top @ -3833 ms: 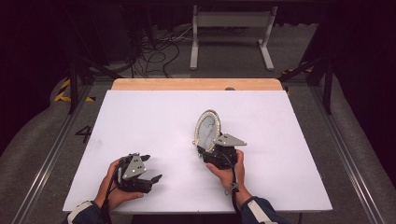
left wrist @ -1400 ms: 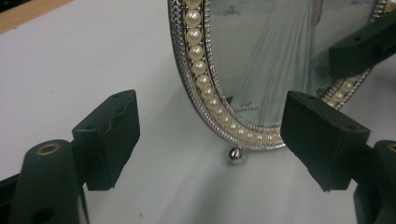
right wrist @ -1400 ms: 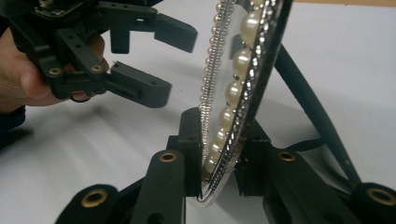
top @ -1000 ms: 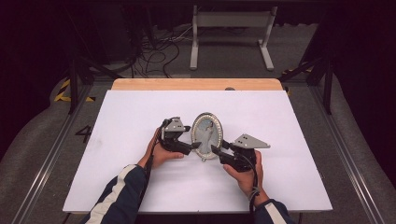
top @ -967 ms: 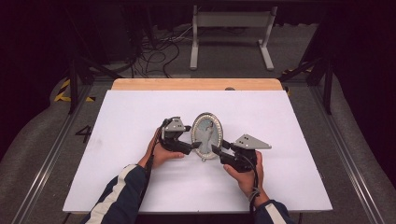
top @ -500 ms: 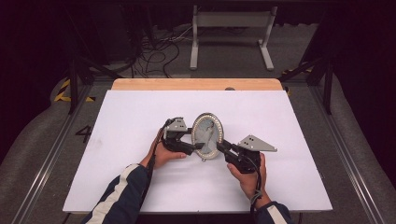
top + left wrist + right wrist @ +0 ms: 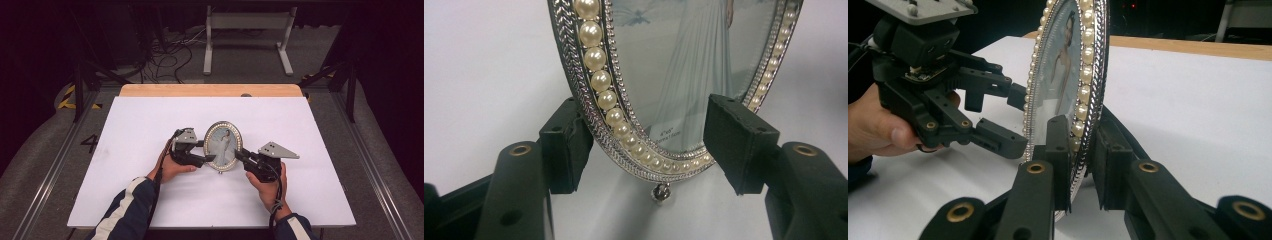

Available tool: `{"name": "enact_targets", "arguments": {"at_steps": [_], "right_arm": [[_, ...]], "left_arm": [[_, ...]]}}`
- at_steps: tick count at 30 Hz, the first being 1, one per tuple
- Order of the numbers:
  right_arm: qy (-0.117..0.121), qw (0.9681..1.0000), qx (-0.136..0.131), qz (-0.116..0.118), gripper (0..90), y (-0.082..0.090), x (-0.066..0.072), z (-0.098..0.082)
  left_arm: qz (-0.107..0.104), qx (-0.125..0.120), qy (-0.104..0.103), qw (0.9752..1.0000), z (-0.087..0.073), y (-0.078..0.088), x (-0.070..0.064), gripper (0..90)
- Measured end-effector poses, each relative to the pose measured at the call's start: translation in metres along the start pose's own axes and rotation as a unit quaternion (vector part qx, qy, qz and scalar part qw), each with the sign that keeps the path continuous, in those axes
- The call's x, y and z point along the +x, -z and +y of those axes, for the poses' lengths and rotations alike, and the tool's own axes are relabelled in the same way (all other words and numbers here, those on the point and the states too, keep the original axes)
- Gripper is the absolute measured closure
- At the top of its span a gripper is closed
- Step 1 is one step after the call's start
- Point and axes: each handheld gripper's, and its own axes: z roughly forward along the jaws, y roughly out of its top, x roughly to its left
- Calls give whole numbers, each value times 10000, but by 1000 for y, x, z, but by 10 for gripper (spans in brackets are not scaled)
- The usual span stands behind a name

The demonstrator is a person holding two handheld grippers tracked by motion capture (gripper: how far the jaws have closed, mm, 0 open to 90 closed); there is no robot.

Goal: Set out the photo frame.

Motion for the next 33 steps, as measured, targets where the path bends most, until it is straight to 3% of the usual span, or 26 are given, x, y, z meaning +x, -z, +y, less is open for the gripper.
{"name": "enact_targets", "arguments": {"at_steps": [10, 18, 25, 33], "right_arm": [[67, 10000, 13, -46, 785, -3, 0, 2], [299, 9994, 4, -165, 738, 3, 4, 3], [389, 9991, 27, -171, 809, 6, 4, 3], [375, 9992, 14, -164, 811, 6, 4, 3]], "left_arm": [[137, 17, -51, 9999, 0, 1, -4, 352], [400, -355, 110, 9985, 4, 6, -3, 336], [428, -434, 166, 9980, 3, 8, -1, 468], [461, -385, 201, 9980, 1, 12, 2, 562]]}}
